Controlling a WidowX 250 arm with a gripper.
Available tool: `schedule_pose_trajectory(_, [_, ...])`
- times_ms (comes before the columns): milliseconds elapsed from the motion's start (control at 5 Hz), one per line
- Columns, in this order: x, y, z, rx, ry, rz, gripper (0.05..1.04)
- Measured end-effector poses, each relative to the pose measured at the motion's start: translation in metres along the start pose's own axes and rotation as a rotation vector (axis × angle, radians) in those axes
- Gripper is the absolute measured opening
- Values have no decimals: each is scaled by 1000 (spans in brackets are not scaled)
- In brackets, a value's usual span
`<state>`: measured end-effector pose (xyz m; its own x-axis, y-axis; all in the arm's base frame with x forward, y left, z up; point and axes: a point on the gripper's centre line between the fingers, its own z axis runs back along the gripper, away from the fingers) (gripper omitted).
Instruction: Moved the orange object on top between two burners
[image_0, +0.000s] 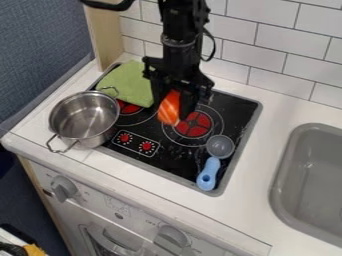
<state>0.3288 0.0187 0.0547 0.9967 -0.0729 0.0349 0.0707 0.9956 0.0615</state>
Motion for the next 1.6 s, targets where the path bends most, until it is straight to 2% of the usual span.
schedule_pose_trajectory(200, [20,10,-13,9,37,33,582])
schedule_pose_trajectory(600, [51,19,-31,11,73,90,582])
schedule_pose_trajectory(800, [55,22,-38,20,96,94,654])
schedule_pose_trajectory(1000, [54,22,-43,21,111,89,945])
schedule_pose_trajectory(1200, [53,21,-42,12,111,69,1009])
schedule_pose_trajectory(1400, [53,20,-15,-22,52,63,1004])
schedule_pose_trajectory(1600, [46,22,-2,-35,12,60,1000])
